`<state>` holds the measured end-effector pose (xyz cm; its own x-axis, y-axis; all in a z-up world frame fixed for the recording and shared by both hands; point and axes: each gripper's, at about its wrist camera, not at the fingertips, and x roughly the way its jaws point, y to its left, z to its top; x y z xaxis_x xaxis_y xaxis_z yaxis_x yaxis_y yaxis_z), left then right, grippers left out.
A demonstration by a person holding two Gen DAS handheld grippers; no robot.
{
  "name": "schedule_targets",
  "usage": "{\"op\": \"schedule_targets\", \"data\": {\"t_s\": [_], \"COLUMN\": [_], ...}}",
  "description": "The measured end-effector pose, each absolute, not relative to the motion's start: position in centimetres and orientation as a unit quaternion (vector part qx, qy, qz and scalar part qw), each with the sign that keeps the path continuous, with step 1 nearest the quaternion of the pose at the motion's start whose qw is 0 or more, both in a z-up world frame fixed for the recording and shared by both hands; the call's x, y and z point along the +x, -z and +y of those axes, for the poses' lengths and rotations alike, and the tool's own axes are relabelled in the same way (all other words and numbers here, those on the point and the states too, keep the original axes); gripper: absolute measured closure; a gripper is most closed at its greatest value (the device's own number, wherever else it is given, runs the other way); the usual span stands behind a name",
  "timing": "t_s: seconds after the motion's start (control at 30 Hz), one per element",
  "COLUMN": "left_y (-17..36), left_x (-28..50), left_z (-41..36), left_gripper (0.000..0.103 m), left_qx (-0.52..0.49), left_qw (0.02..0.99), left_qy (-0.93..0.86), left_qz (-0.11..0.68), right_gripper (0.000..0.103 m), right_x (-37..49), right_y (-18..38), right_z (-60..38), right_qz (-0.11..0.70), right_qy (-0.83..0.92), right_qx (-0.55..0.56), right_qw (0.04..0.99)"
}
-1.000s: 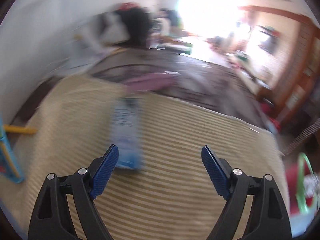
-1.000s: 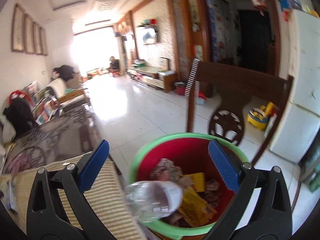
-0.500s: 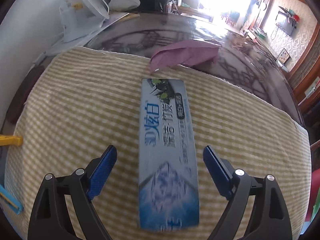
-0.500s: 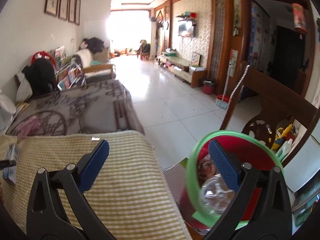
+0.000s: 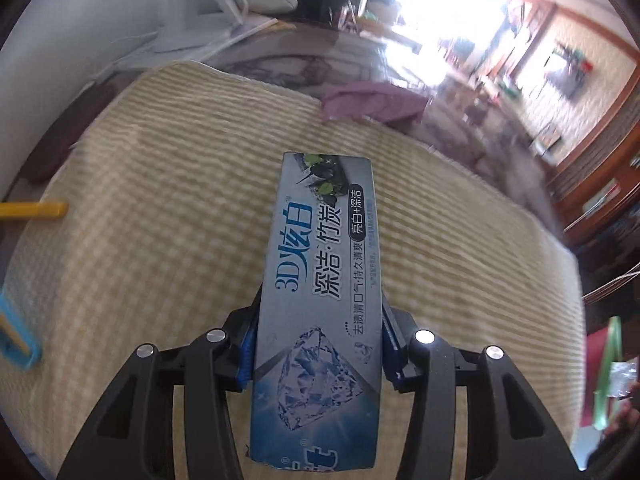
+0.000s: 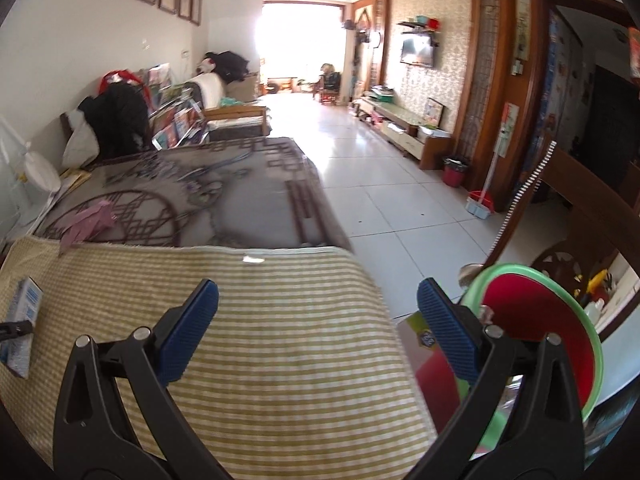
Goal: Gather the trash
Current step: 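Grasp the blue toothpaste box with the left gripper and lift it, then grasp the pink plastic bag and pink wrapper with the right gripper while the left holds the box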
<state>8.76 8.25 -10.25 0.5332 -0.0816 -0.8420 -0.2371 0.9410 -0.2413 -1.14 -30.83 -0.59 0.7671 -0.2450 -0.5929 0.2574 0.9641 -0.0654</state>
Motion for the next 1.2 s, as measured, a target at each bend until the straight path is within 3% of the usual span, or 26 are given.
{"op": "schedule_targets", "data": {"t_s": [0.2,0.43,0.93,1.2], "left_y": [7.7,8.0,9.4,10.3], "left_x": [4.5,4.8,6.1,6.5], "left_z": [10.3,10.6,12.6,13.4], "left_gripper": [0.057,0.057,0.057,0.057], "left_qx": [-0.185,-0.227,-0.325,-0.366], "left_qw": [0.881,0.873,0.840,0.823], "left_qy": [-0.058,-0.015,0.018,0.022], "left_qz": [0.431,0.431,0.433,0.434], "right_gripper": [0.005,0.005,0.005,0.005], "right_x": [-0.3,1.0,20.3,25.0], "right_y": [1.4,2.7,5.4,9.1], "right_z": [-27.1,-21.5,1.2,5.5], "right_qz": [0.336,0.350,0.391,0.450], "right_qy": [0.094,0.031,-0.158,-0.194], "right_qx": [-0.016,-0.080,-0.382,-0.441], "right_qw": [0.937,0.933,0.823,0.752]}}
